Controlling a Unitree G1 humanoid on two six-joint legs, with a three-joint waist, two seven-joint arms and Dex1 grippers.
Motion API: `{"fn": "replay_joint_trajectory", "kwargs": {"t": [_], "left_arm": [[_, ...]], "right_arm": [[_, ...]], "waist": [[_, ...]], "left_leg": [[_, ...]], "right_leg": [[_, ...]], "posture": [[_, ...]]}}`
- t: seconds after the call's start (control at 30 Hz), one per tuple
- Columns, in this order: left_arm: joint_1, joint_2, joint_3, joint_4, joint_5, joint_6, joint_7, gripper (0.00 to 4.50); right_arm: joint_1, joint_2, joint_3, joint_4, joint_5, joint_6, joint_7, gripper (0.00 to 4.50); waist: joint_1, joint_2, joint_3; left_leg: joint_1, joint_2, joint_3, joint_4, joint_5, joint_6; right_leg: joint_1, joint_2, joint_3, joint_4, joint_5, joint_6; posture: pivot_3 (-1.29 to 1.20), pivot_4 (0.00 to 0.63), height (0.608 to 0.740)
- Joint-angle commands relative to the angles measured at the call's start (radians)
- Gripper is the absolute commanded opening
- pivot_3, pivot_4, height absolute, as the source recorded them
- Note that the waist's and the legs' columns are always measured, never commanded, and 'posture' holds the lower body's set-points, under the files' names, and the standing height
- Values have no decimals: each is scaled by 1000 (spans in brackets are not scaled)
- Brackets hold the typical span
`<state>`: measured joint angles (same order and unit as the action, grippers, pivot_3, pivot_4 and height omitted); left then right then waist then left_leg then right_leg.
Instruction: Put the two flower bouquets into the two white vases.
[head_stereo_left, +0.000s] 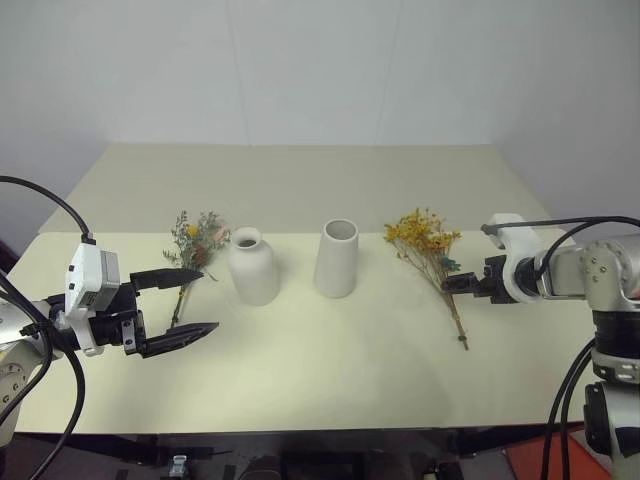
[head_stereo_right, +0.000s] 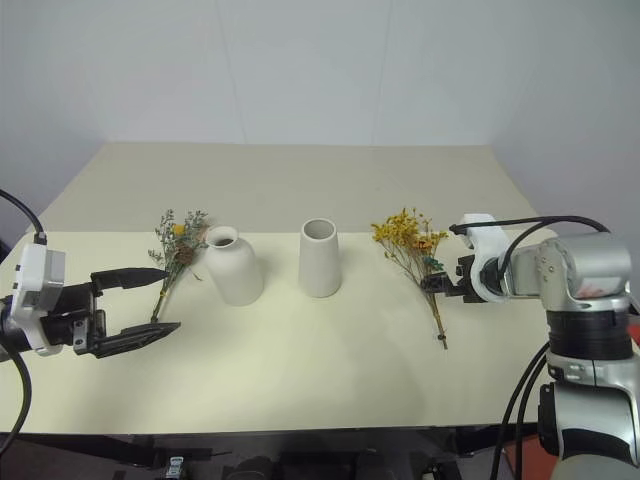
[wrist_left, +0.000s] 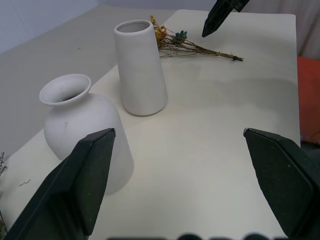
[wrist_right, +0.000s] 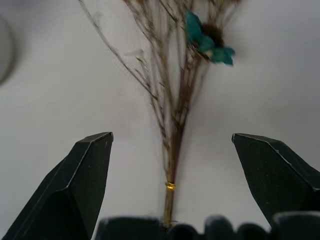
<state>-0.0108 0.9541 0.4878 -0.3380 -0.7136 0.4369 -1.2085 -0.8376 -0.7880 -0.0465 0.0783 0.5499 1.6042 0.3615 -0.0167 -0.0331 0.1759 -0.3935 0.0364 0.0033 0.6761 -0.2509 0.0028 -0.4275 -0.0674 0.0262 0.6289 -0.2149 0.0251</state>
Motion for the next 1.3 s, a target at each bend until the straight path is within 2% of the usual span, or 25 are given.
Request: {"fn": "replay_joint_trajectory", "kwargs": {"t": [0.03,0.2,0.3,0.5,0.67,0.83,1.07,1.3], "left_arm": [[-3,-4,13,-28,-21,-6,4,4468],[6,-3,19,-39,-36,4,-2,4468],[-48,8,-13,-27,-75,40,2,4468],[-240,3,-160,18,-45,90,46,4468],[-314,-16,-236,59,-28,80,20,4468],[-340,-30,-276,79,-9,65,5,4468],[-315,-39,-261,65,-6,69,8,4468],[-271,-30,-224,37,-13,77,21,4468]], "right_arm": [[-67,-38,58,72,-30,-30,51,4500],[-175,-54,192,201,-68,-78,145,4500],[-219,-54,261,261,-101,-126,202,4500],[-259,-33,321,344,-153,-168,266,4500],[-292,-14,372,403,-195,-190,310,4500],[-349,2,512,476,-241,-197,419,4500],[-410,44,673,613,-317,-244,578,4500],[-424,83,753,715,-396,-306,705,4500]], "waist": [[-1,0,0],[-6,0,0],[-5,0,0],[2,0,0],[-5,0,0],[-11,0,0],[-13,0,0],[-18,0,0]], "left_leg": [[0,0,0,0,0,0],[1,1,0,0,0,0],[1,1,0,0,0,0],[0,1,0,0,0,0],[-1,1,1,0,0,0],[-7,1,1,0,0,1],[-9,1,2,1,0,0],[-10,1,2,1,0,0]], "right_leg": [[0,0,0,0,0,0],[0,1,1,0,0,0],[0,2,1,0,0,0],[0,2,1,1,0,0],[-1,2,2,0,1,1],[-10,3,4,3,1,0],[-12,3,5,3,1,0],[-13,3,5,3,1,0]], "posture": [[0,150,740],[0,150,740],[0,150,740],[0,150,740],[0,150,740],[0,150,740],[0,150,740],[0,150,740]]}}
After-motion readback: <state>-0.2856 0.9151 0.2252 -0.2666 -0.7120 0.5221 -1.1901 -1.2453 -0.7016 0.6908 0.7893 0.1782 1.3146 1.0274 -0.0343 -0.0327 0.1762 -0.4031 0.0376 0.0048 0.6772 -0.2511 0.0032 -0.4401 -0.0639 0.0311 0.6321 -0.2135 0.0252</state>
